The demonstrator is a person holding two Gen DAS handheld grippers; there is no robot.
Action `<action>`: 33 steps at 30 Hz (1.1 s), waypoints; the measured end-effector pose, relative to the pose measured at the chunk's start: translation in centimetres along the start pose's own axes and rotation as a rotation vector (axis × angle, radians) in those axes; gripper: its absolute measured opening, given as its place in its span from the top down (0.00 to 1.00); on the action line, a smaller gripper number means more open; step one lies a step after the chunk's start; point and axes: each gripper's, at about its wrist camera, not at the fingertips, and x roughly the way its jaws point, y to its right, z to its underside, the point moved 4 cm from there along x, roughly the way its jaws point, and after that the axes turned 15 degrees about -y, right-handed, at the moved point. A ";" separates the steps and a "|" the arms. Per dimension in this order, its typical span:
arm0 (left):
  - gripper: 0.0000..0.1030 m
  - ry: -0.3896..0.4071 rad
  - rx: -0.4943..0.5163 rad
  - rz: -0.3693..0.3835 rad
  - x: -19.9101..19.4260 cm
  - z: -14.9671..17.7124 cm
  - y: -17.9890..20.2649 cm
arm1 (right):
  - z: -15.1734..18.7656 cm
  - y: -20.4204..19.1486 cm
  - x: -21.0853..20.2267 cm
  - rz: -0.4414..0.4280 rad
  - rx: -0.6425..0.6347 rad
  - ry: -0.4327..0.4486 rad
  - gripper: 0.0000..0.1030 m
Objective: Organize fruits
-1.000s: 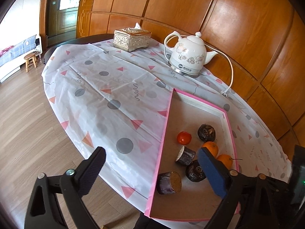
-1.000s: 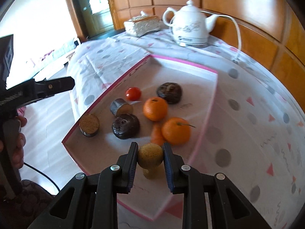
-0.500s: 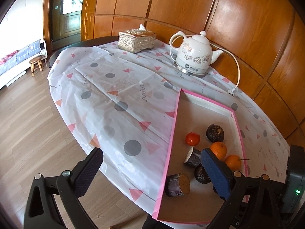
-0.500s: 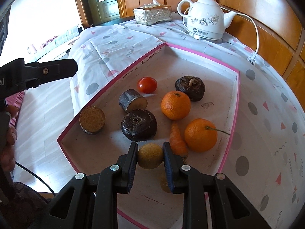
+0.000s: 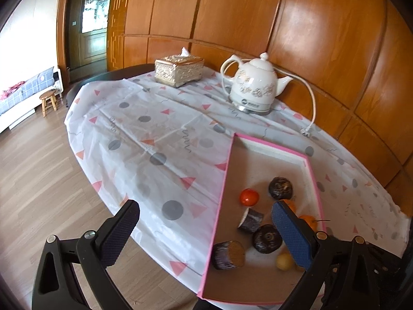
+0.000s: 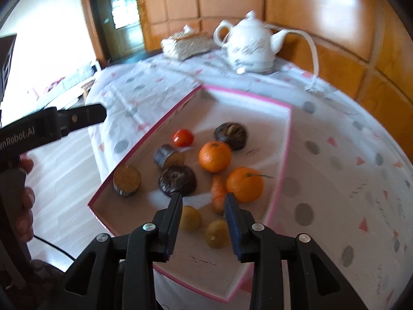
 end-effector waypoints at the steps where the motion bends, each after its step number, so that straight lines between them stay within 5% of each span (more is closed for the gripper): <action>1: 0.00 0.008 0.010 -0.009 -0.3 0.0 0.3 | 0.1 0.3 -0.5 0.008 0.015 0.014 0.64; 11: 0.00 0.091 0.113 -0.117 -1.9 0.3 3.3 | 1.5 3.2 -2.0 0.095 0.142 0.069 0.63; 33: 0.00 0.091 0.110 -0.084 -2.2 0.7 3.6 | 3.0 4.5 -2.1 0.113 0.190 0.068 0.63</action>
